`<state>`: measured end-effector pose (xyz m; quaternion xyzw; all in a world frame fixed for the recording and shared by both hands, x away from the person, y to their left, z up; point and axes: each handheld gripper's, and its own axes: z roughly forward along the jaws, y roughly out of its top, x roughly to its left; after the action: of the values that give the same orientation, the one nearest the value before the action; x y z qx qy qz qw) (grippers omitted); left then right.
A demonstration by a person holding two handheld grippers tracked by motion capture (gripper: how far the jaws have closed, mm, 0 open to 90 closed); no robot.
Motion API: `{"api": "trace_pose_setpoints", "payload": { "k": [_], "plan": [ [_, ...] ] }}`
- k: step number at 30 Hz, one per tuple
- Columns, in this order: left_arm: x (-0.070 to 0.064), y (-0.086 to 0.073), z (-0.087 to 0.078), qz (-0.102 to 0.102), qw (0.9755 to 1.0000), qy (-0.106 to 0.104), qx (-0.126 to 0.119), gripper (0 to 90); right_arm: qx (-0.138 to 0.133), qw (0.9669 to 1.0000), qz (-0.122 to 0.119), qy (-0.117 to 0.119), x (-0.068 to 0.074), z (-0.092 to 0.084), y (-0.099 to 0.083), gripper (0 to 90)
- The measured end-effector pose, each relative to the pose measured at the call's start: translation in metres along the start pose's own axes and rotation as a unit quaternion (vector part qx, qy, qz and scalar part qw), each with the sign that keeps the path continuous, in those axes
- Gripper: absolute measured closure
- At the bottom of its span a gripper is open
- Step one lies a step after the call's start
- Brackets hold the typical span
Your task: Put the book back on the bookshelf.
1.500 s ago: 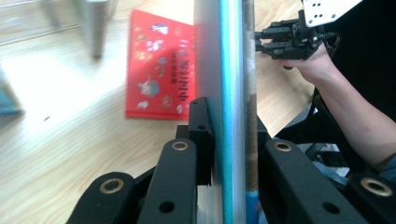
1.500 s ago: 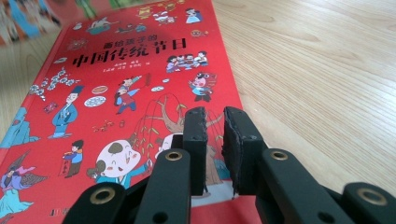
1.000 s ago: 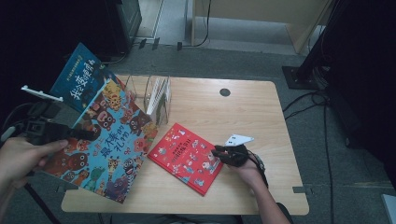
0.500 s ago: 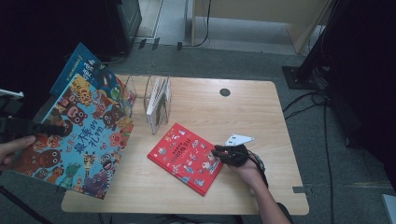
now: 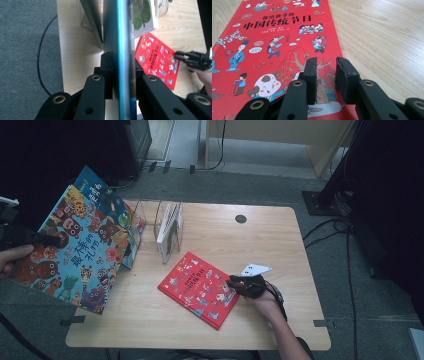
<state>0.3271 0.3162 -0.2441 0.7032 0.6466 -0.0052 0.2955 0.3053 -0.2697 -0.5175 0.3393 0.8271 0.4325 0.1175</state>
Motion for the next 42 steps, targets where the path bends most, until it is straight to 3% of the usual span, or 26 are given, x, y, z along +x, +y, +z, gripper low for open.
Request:
{"api": "trace_pose_setpoints", "payload": {
  "k": [7,12,18,24,28,30,40,42],
  "plan": [
    [-0.008,0.019,0.02,0.005,1.0,0.001,-0.003,80.1,-0.003,1.0,-0.002,0.002,0.0,0.001,0.0,71.0],
    [-0.002,0.032,0.036,-0.007,0.9999,0.002,-0.008,80.0,-0.004,1.0,-0.001,0.002,0.001,0.001,0.0,68.8],
    [0.001,0.046,0.041,-0.016,0.9997,0.008,-0.018,80.3,-0.004,1.0,-0.003,-0.001,0.002,0.002,0.0,68.8],
    [-0.011,0.063,0.04,0.004,0.9995,0.014,-0.027,79.9,0.007,0.9997,-0.018,-0.012,0.006,0.003,0.004,67.2],
    [-0.012,0.075,0.047,0.003,0.9995,0.014,-0.029,80.0,0.011,0.9995,-0.024,-0.016,0.008,0.005,0.006,66.2],
    [-0.011,0.081,0.05,0.007,0.9996,0.008,-0.028,79.5,0.01,0.9997,-0.015,-0.014,0.009,0.006,0.006,66.2],
    [-0.007,0.101,0.08,0.013,0.9995,0.018,-0.024,79.6,0.011,0.9997,-0.005,-0.022,0.017,0.002,0.003,66.2],
    [-0.007,0.103,0.081,0.009,0.9994,0.005,-0.032,77.8,0.008,0.9997,-0.001,-0.024,0.018,0.0,0.001,65.5]
  ]
}}
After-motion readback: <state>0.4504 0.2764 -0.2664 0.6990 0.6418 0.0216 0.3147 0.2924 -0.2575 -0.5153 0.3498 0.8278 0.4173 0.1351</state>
